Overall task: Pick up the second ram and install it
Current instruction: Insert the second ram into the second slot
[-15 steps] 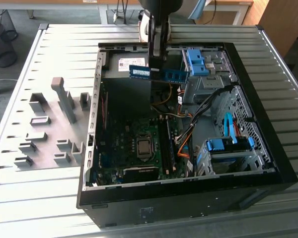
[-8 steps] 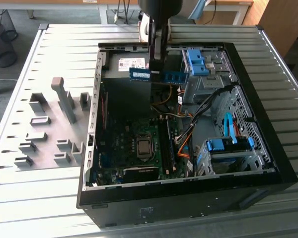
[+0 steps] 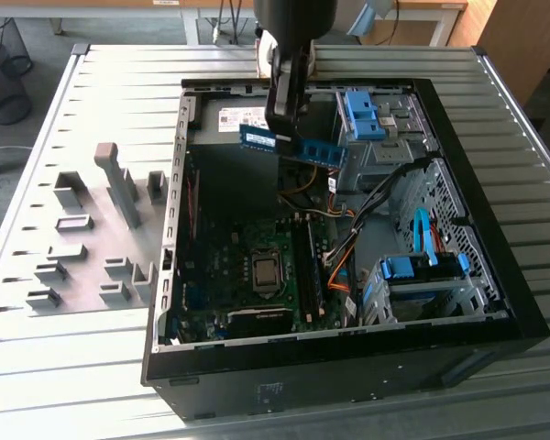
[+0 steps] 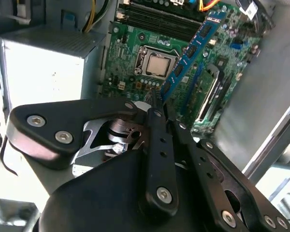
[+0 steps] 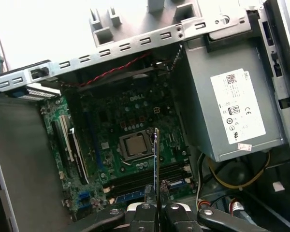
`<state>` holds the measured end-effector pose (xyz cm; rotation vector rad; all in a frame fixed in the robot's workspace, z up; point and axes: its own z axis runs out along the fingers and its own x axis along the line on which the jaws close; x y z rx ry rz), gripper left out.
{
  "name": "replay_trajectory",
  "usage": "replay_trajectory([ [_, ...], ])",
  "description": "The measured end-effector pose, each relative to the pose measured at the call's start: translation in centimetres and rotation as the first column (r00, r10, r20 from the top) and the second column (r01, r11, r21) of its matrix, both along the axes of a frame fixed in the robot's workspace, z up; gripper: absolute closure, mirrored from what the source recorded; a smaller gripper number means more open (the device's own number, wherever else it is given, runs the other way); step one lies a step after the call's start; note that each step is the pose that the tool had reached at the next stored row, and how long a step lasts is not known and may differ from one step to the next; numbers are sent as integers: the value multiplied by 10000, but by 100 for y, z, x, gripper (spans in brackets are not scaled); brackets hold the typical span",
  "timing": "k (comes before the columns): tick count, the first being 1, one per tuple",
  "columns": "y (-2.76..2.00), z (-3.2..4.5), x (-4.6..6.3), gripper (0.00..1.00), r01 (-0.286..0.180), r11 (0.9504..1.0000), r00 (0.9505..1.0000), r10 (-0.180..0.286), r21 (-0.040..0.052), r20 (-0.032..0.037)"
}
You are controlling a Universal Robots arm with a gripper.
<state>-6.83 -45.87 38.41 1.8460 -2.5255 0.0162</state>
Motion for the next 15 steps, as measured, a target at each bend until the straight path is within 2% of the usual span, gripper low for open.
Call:
replay_trajectory([
  [3, 0, -6, 0, 86, 293, 9996, 9996, -293, -1, 0],
  [15, 0, -7, 0, 86, 310, 9995, 9995, -310, 1, 0],
])
